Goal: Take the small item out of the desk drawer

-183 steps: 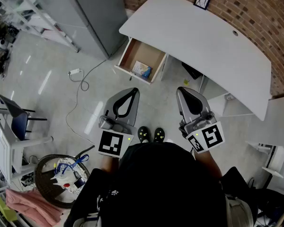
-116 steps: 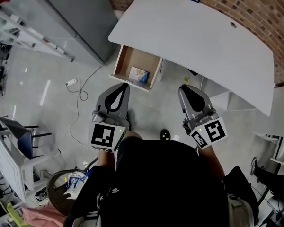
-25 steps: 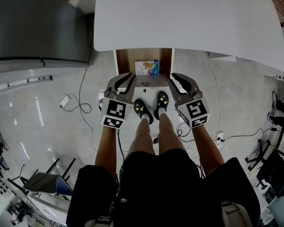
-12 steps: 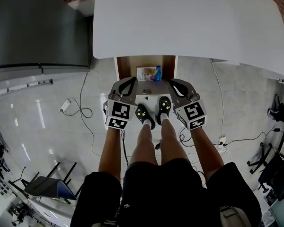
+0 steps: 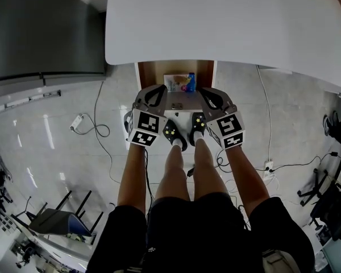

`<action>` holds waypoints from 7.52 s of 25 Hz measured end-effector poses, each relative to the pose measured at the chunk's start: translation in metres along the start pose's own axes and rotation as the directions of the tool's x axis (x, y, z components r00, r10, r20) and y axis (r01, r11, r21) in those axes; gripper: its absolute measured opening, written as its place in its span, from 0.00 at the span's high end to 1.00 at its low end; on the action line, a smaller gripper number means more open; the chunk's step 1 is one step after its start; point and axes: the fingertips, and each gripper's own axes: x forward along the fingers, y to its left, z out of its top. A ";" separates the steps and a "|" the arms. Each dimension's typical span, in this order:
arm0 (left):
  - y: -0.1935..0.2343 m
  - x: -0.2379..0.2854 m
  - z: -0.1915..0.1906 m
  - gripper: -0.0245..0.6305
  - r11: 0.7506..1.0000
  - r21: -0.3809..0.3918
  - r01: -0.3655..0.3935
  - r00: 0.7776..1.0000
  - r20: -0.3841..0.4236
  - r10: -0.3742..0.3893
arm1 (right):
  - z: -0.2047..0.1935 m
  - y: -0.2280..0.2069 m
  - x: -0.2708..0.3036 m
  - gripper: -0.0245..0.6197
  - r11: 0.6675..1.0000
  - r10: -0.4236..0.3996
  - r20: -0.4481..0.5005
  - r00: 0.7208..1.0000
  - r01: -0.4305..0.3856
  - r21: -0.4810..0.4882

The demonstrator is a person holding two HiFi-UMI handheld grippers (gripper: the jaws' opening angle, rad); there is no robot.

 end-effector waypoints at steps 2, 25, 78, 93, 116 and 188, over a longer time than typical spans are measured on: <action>0.001 0.004 -0.003 0.96 1.000 -0.002 -0.002 1.000 -0.008 0.002 | -0.003 -0.001 0.003 0.94 1.000 -0.001 -0.001 1.000 0.001 0.006; -0.004 0.078 -0.044 0.84 0.990 0.045 0.136 0.970 -0.210 -0.123 | -0.024 -0.008 0.034 0.94 0.997 0.013 -0.026 1.000 -0.011 0.079; -0.001 0.143 -0.108 0.74 0.870 0.315 0.379 0.815 -0.559 -0.152 | -0.048 -0.025 0.033 0.93 0.995 0.012 -0.100 0.995 -0.002 0.100; -0.009 0.127 -0.102 0.75 0.867 0.356 0.349 0.852 -0.507 -0.135 | -0.055 -0.010 0.042 0.89 0.999 0.038 -0.168 0.985 -0.036 0.015; -0.013 0.105 -0.096 0.77 0.888 0.340 0.310 0.882 -0.450 -0.135 | -0.076 0.005 0.074 0.82 0.967 0.068 -0.360 0.930 -0.150 -0.205; -0.012 0.075 -0.073 0.96 0.938 0.257 0.233 0.946 -0.283 -0.157 | -0.108 0.016 0.117 0.80 0.728 0.021 -0.670 0.742 -0.470 -0.498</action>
